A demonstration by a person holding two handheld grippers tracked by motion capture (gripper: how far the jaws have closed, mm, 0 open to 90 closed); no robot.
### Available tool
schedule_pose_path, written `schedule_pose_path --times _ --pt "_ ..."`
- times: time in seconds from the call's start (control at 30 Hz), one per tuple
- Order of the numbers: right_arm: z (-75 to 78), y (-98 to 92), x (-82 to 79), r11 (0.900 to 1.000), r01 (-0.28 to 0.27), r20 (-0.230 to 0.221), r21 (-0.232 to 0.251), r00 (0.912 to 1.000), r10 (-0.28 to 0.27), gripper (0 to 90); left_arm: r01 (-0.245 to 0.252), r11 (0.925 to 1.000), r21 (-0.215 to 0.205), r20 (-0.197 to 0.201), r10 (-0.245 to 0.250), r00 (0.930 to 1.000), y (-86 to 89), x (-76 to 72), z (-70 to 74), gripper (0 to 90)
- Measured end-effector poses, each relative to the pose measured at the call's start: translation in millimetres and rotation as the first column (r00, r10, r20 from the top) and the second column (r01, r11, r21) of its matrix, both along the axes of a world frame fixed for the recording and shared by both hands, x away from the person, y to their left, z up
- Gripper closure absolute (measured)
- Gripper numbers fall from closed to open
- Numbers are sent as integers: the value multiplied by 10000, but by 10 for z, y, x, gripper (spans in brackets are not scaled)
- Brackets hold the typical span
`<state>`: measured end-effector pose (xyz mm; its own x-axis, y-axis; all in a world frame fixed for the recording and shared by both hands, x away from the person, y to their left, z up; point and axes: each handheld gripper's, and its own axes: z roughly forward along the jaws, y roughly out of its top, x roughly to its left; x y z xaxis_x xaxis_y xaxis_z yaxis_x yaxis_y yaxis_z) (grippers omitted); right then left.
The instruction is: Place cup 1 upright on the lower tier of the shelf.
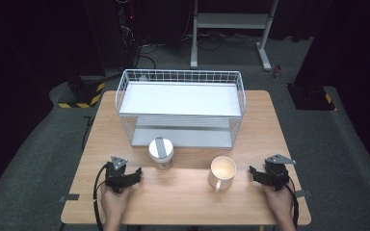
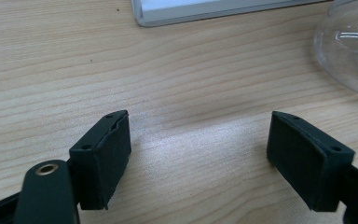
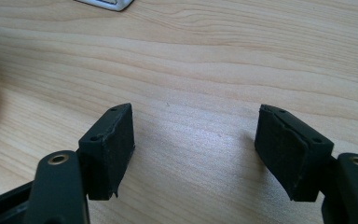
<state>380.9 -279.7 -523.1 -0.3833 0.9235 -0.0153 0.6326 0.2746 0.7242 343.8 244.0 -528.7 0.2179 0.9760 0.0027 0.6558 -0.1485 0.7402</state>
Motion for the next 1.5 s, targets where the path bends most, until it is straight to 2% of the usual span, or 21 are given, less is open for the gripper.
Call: schedule_pose_path --times 0.6,0.77,1.03,1.17,1.2,1.5 --pt "1 6 -7 10000 -38 -27 16 10000 38 285 428 9991 80 -205 -426 9989 2 9 7 157" --pt "0 6 -8 10000 -74 -13 -8 10000 74 285 544 9982 -252 -219 -549 9983 5 -47 13 144" --pt "0 6 -9 9999 -110 2 -23 9999 110 284 847 9960 -282 -68 -849 9964 -95 -191 22 131" --pt "0 7 -10 9999 -107 3 -19 9999 107 284 1111 9926 -481 -1 -1112 9938 -162 -246 47 95" --pt "0 7 -10 9999 -109 3 -21 9999 109 284 1243 9902 -636 85 -1240 9922 -206 -268 64 89" --pt "0 8 -11 9999 -101 -6 -14 9999 101 283 1631 9848 -594 77 -1630 9866 -349 -250 89 81"
